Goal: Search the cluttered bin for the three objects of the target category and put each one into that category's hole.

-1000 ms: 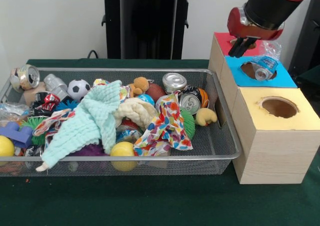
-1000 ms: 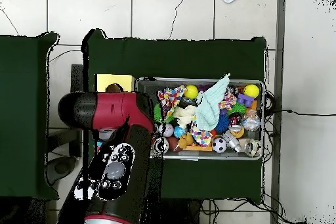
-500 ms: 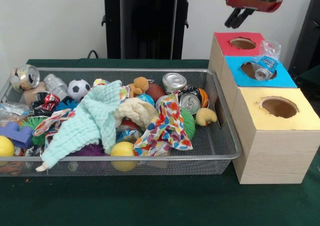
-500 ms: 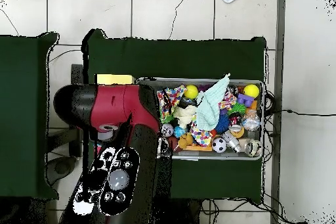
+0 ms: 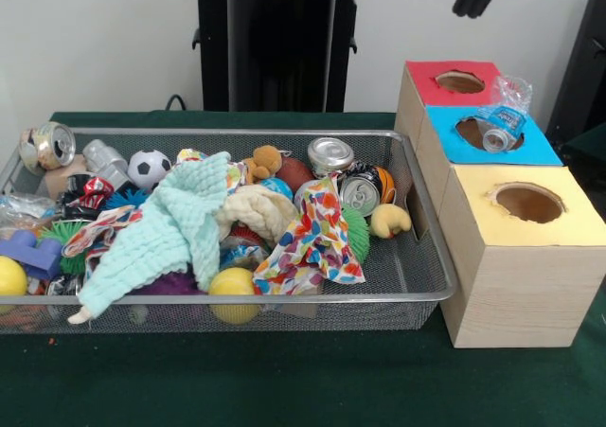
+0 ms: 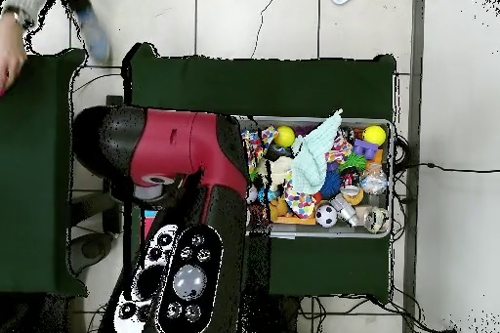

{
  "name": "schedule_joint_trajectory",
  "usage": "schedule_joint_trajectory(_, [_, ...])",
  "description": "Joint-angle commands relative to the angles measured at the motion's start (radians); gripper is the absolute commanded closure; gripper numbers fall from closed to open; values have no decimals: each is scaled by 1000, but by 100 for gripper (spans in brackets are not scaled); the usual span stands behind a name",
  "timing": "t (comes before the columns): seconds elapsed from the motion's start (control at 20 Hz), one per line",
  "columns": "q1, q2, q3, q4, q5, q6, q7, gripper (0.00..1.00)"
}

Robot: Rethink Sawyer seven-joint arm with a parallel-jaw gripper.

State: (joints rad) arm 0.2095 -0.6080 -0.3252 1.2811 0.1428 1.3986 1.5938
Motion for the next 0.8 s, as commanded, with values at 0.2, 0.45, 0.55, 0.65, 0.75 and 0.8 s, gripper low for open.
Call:
schedule_joint_trajectory(0.2, [8, 29, 95, 0, 169, -156, 341, 100])
schedule_joint_trajectory(0.45, [26, 27, 83, 20, 194, -165, 349, 100])
schedule_joint_trajectory(0.55, [31, 11, 77, 48, 192, -160, 332, 100])
schedule_joint_trajectory(0.65, [34, 14, 71, 60, 152, -119, 285, 100])
schedule_joint_trajectory(0.75, [41, 20, 68, 98, 129, -156, 259, 100])
schedule_joint_trajectory(0.8, [41, 27, 66, 107, 116, -163, 246, 100])
